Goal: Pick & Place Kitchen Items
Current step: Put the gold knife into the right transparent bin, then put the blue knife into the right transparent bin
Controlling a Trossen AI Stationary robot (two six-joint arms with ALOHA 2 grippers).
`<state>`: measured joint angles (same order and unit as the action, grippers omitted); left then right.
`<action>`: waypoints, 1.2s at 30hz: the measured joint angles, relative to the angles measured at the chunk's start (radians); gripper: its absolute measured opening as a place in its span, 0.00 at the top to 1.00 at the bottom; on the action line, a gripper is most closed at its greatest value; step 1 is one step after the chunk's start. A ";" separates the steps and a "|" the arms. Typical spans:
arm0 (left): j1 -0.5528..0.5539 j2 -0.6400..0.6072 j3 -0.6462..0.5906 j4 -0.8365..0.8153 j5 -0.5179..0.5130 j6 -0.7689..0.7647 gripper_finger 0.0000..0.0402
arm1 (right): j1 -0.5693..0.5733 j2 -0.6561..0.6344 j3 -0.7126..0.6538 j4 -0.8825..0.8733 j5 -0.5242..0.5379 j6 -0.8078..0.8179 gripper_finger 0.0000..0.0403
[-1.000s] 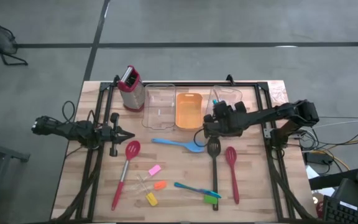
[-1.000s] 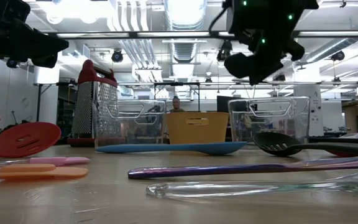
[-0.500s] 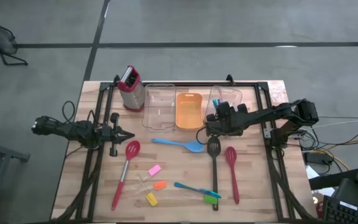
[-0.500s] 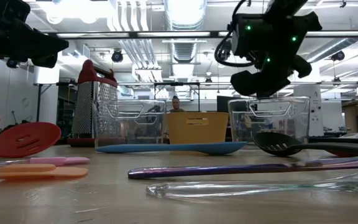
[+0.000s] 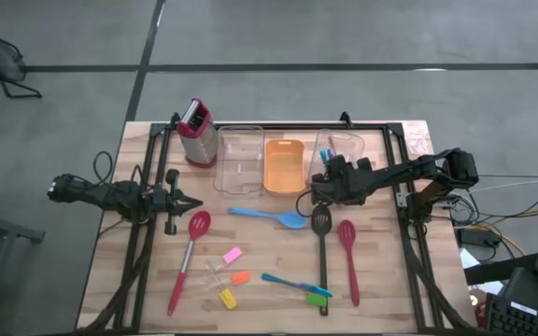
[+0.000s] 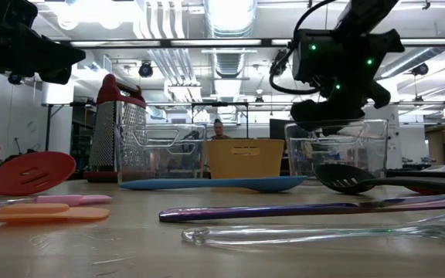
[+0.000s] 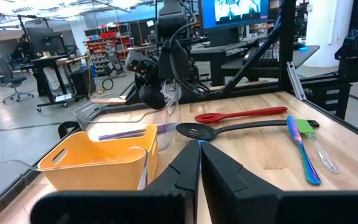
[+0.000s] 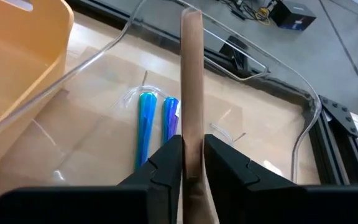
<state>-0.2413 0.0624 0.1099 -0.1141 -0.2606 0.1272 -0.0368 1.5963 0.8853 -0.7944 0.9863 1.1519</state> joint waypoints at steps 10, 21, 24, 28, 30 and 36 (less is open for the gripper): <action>0.000 0.000 0.000 0.000 0.000 0.000 0.95 | -0.001 0.000 -0.025 0.024 -0.001 -0.003 0.84; 0.000 0.000 0.000 0.000 0.000 0.000 0.95 | 0.002 -0.002 0.044 0.016 -0.020 -0.179 0.91; 0.000 0.000 0.000 0.000 0.000 0.000 0.95 | 0.011 -0.003 0.082 0.015 -0.030 -0.216 0.92; 0.000 0.000 0.000 0.000 0.000 0.000 0.95 | 0.033 -0.004 0.127 0.015 -0.042 -0.269 0.90; 0.000 0.000 0.000 0.000 0.000 0.000 0.95 | 0.049 -0.004 0.148 0.015 -0.044 -0.292 0.88; 0.000 0.000 0.000 0.000 0.000 0.000 0.95 | 0.107 -0.004 0.214 0.015 -0.045 -0.348 0.82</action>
<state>-0.2415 0.0628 0.1099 -0.1139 -0.2607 0.1272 0.0700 1.5925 1.0990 -0.7792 0.9417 0.8035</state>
